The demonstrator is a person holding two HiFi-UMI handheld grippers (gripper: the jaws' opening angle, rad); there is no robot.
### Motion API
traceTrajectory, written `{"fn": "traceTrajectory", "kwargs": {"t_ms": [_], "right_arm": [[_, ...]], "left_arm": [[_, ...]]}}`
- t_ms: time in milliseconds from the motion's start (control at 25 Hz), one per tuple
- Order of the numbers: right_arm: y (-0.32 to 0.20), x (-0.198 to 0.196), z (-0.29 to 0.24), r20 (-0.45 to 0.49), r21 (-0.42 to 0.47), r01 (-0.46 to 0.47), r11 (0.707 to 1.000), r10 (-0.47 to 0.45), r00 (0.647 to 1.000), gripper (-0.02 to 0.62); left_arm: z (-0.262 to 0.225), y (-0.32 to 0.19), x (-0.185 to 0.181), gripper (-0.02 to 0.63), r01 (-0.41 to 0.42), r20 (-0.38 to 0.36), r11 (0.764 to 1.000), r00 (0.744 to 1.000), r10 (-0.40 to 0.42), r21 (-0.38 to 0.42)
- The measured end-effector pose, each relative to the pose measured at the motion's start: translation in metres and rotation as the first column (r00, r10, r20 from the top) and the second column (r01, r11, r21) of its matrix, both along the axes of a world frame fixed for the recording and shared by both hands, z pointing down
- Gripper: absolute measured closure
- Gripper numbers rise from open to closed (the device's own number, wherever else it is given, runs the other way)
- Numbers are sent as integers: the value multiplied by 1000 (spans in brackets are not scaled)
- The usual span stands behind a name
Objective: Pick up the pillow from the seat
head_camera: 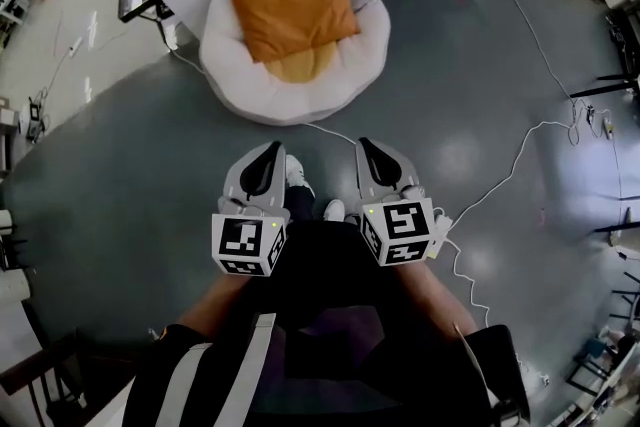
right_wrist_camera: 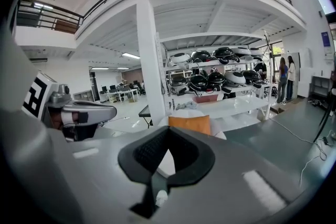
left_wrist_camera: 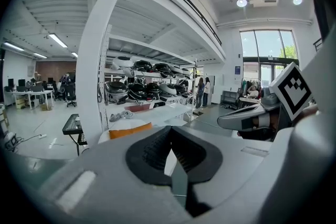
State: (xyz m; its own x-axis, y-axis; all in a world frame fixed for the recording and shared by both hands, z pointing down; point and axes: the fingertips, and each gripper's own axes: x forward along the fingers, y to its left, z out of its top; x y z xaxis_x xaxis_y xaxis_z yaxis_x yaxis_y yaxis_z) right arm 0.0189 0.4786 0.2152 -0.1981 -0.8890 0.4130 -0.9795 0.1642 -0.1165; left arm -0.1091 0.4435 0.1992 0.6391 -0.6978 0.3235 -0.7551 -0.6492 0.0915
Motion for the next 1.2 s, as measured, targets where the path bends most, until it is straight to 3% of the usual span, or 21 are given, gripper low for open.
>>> {"fn": "traceTrajectory", "kwargs": {"t_ms": [680,1200], "right_arm": [[-140,34,25,-32,-93,-34,995,31,999,594],[-260,27,15,-65,-97,-71,993,64,996,594]], "left_arm": [[24,-154,48,600,-70,-29,996,997,68,-58],[22,-274,35,600,-86,-53,995,995,83,-58]]}}
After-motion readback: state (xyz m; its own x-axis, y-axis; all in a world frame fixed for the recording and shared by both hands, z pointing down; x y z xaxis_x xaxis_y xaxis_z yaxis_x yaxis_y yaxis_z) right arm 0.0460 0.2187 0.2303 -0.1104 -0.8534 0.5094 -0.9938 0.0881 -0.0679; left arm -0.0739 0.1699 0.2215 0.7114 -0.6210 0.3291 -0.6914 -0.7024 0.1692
